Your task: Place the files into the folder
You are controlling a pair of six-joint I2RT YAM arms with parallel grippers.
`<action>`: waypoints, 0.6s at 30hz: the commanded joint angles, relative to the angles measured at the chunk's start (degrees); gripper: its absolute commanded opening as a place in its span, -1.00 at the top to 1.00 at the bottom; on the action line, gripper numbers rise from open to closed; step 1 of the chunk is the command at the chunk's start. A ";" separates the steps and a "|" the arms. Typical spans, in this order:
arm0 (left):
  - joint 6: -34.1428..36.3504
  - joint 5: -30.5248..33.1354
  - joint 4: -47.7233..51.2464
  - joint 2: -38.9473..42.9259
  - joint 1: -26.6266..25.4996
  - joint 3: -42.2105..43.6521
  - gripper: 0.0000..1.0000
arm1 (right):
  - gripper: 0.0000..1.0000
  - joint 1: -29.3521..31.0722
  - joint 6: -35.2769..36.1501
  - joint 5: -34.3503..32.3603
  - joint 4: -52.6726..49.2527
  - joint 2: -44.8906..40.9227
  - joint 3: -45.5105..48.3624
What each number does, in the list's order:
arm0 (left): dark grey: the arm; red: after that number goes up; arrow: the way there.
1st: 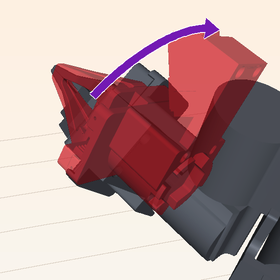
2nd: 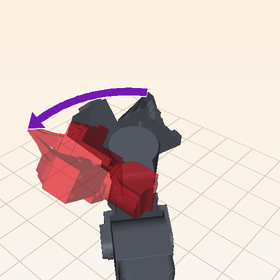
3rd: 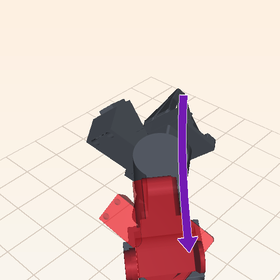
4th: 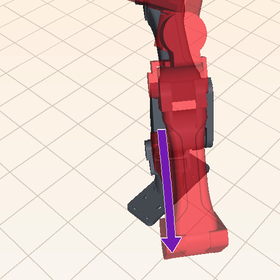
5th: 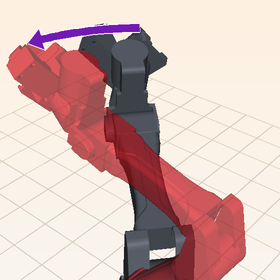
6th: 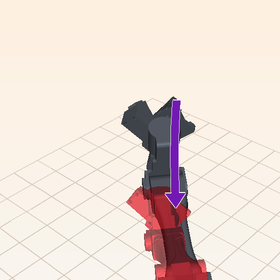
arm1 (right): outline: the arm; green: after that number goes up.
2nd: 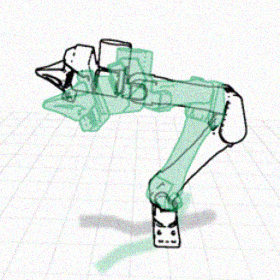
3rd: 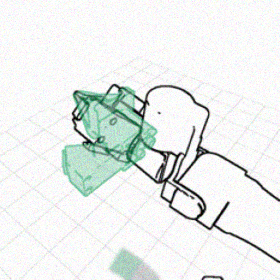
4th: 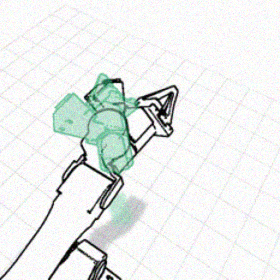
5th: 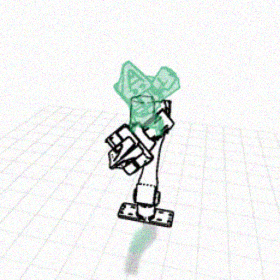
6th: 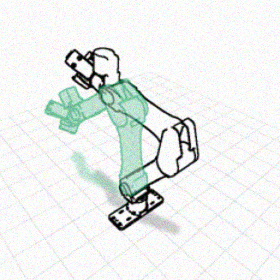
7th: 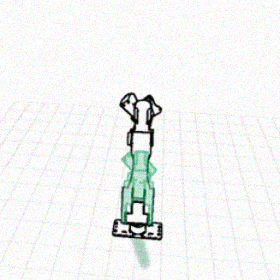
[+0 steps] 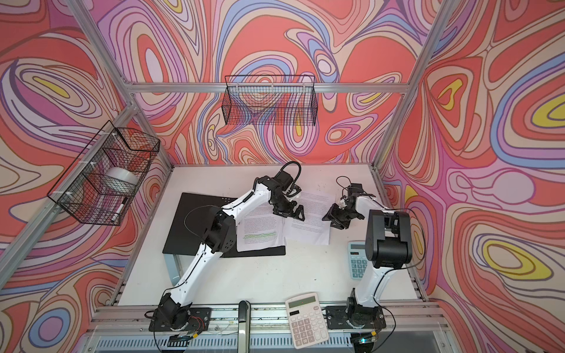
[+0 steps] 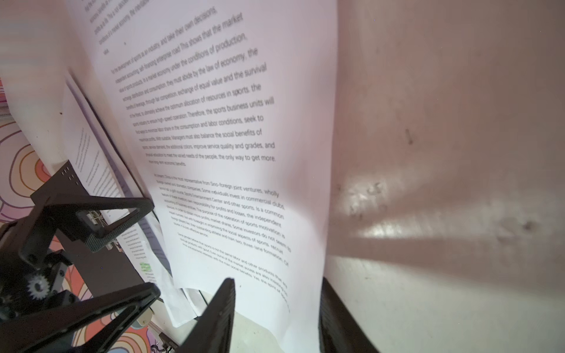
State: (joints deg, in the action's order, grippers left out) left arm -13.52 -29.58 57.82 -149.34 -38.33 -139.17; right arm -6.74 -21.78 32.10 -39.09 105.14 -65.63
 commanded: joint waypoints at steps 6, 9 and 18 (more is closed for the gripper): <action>0.86 -2.14 0.89 -1.15 -0.43 -1.00 -1.00 | 0.26 -0.77 -0.68 1.32 5.32 -1.61 2.71; 1.08 -3.51 0.97 -0.89 -0.43 -1.19 -1.00 | 0.38 -1.24 -0.63 0.60 5.41 -1.26 2.61; 3.84 1.38 3.00 3.57 -0.87 -2.50 -1.00 | 1.00 -1.52 0.10 -0.36 4.31 -3.30 1.13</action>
State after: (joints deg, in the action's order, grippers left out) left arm -11.99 -31.62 58.33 -149.36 -38.44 -139.68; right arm -7.97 -22.13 32.34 -34.76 104.18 -63.31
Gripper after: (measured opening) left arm 0.998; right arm 0.050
